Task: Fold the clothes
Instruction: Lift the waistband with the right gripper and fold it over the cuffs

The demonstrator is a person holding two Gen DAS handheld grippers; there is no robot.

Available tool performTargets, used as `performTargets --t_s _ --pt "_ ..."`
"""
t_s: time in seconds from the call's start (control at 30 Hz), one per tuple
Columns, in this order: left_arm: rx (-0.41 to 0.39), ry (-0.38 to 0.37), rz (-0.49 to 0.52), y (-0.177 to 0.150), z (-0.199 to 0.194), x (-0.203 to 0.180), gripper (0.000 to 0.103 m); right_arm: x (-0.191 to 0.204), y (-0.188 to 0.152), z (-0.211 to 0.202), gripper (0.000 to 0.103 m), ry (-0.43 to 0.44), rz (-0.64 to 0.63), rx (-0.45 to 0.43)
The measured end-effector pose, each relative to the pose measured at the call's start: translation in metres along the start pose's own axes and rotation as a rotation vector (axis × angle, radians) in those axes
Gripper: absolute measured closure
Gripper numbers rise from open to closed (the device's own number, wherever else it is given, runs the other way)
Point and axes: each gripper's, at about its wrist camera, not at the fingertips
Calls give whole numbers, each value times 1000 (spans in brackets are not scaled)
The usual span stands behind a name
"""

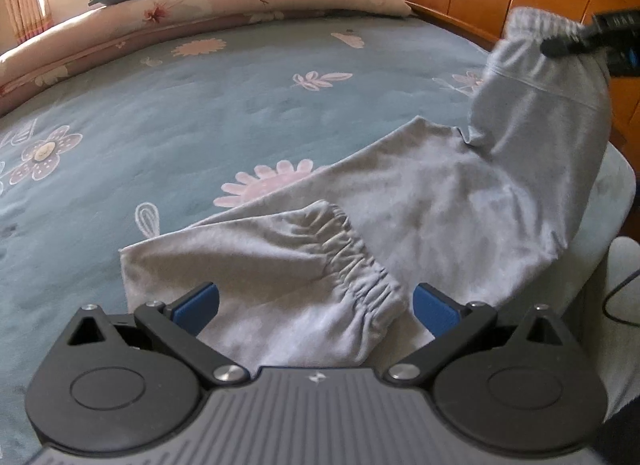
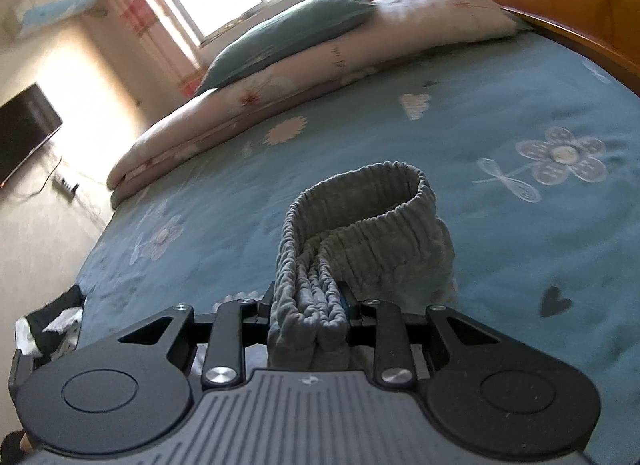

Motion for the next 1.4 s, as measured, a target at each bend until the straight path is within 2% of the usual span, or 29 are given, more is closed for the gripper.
performTargets --t_s 0.5,0.77,1.03,1.4 --pt "-84 32 -86 -28 -46 37 1 111 1 45 72 136 -100 74" --pt "-103 68 -135 -40 -63 58 1 165 -4 69 72 192 -169 95" --pt "-119 102 -167 -53 -82 70 1 216 -29 100 72 185 -301 151" --pt "-147 128 -212 -68 -100 82 1 261 -54 103 72 173 -486 118"
Point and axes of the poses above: each gripper's, at about its wrist camera, not at the fingertips, and z roughly the way its jaws point, x to its left, y to its top, and after that the axes turned 8 degrees about -y, right-handed
